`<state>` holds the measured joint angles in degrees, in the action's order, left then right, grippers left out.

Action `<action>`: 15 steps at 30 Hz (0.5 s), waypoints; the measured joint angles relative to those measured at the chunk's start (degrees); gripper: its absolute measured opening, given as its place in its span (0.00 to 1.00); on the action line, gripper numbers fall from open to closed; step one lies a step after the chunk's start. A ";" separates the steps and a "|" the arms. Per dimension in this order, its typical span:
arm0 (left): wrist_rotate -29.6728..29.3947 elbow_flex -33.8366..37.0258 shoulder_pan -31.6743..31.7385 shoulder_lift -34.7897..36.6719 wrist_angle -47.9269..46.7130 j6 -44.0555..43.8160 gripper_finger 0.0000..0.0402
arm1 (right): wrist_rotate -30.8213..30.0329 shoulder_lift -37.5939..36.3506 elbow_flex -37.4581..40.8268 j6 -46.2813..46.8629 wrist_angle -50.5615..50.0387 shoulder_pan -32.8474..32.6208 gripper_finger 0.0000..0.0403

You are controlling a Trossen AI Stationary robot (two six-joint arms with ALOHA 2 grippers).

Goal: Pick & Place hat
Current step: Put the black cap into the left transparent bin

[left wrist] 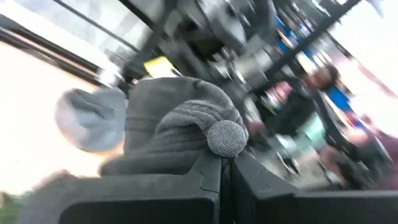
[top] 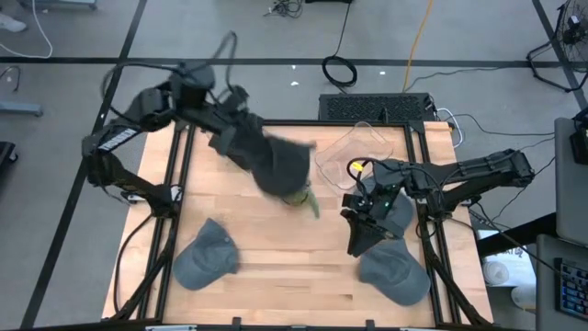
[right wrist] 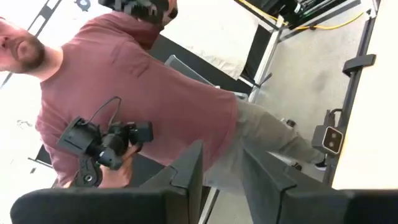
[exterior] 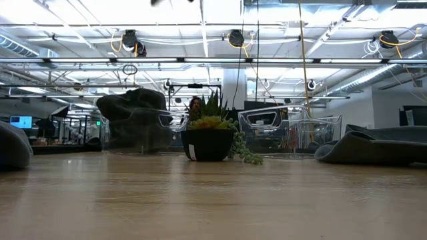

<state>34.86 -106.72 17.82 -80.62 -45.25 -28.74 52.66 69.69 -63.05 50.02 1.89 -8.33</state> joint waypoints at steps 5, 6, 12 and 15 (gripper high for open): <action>-4.47 0.02 3.94 2.73 -0.55 -0.37 0.02 | -0.16 0.00 0.00 -2.12 0.04 1.95 0.22; -4.85 0.02 4.72 3.15 -0.82 -0.18 0.02 | -0.36 0.00 0.00 -2.77 0.02 2.30 0.22; -8.96 0.02 8.06 4.86 -2.50 2.78 0.02 | -1.64 0.00 0.00 -4.87 0.04 5.52 0.19; -12.56 0.02 9.43 6.05 -4.61 3.62 0.02 | -2.20 0.02 0.00 -6.25 0.35 7.33 0.18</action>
<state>22.30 -106.69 27.25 -74.58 -49.86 -25.12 50.46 69.71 -63.05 43.77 2.24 -1.01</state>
